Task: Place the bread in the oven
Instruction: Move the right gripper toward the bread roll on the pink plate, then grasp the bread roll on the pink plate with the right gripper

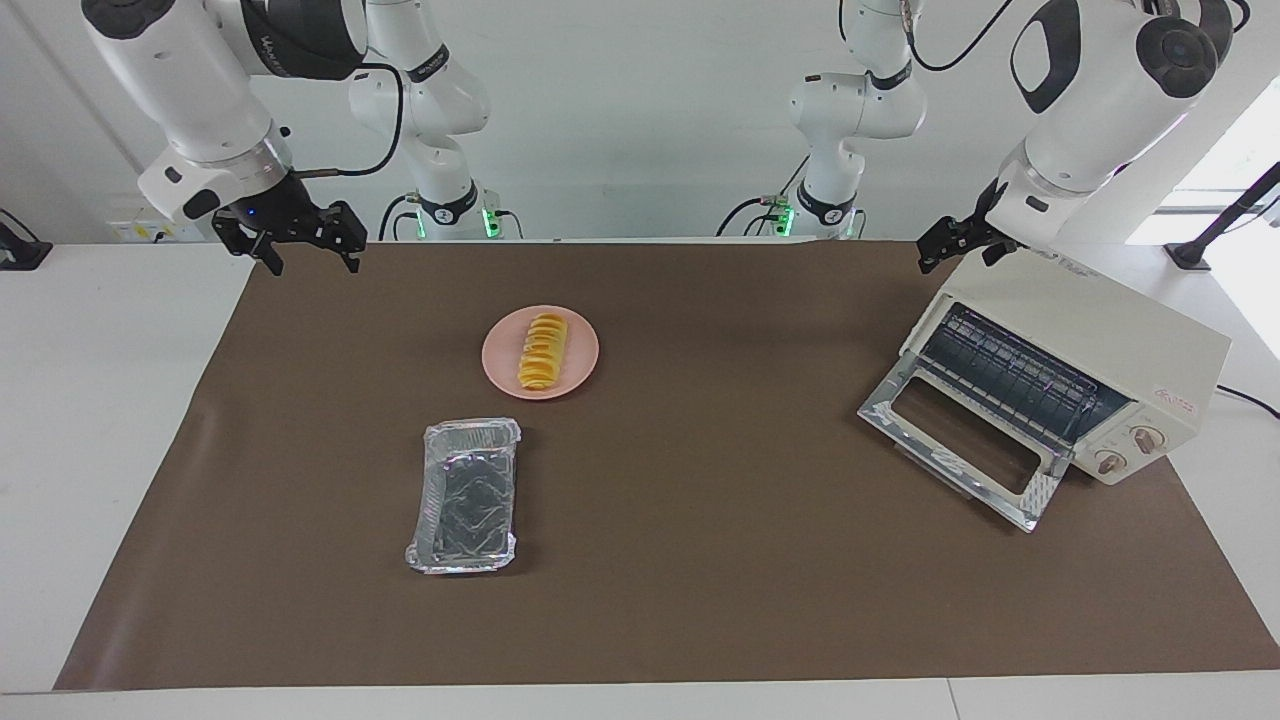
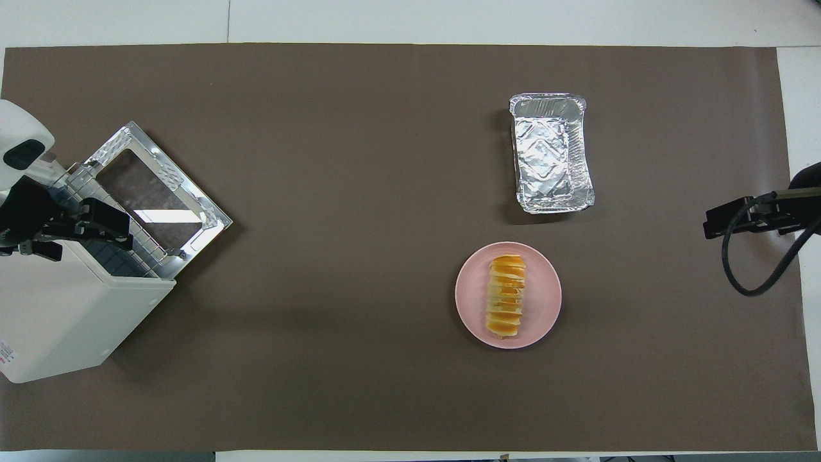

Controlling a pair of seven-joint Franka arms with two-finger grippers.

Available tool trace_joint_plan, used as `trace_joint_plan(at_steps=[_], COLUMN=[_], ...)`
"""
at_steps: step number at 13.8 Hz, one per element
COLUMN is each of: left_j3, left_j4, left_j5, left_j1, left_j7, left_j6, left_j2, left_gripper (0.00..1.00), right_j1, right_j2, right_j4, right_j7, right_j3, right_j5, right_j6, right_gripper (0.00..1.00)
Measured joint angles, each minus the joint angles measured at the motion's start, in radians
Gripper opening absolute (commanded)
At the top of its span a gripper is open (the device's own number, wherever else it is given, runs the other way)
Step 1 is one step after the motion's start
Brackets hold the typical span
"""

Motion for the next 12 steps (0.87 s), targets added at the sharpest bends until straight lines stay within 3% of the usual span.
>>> trace_joint_plan(at_steps=[5,8,12], left_j3=[0.000,0.000,0.000], left_j4=[0.000,0.000,0.000], left_j5=[0.000,0.000,0.000], left_j1=[0.000,0.000,0.000], left_j7=[0.000,0.000,0.000], left_j6=[0.000,0.000,0.000], left_j2=[0.000,0.000,0.000], left_gripper=[1.00,1.00,1.00], right_j1=[0.220,0.319,0.434], right_j2=[-0.070,-0.068,-0.037], right_j4=[-0.258,-0.378,-0.558], right_j7=[0.355,0.523,0.698], right_j3=[0.012,0.014,0.015], right_j5=[0.000,0.001,0.001], right_j6=[0.191,0.322,0.584], right_gripper=[1.00,1.00,1.00])
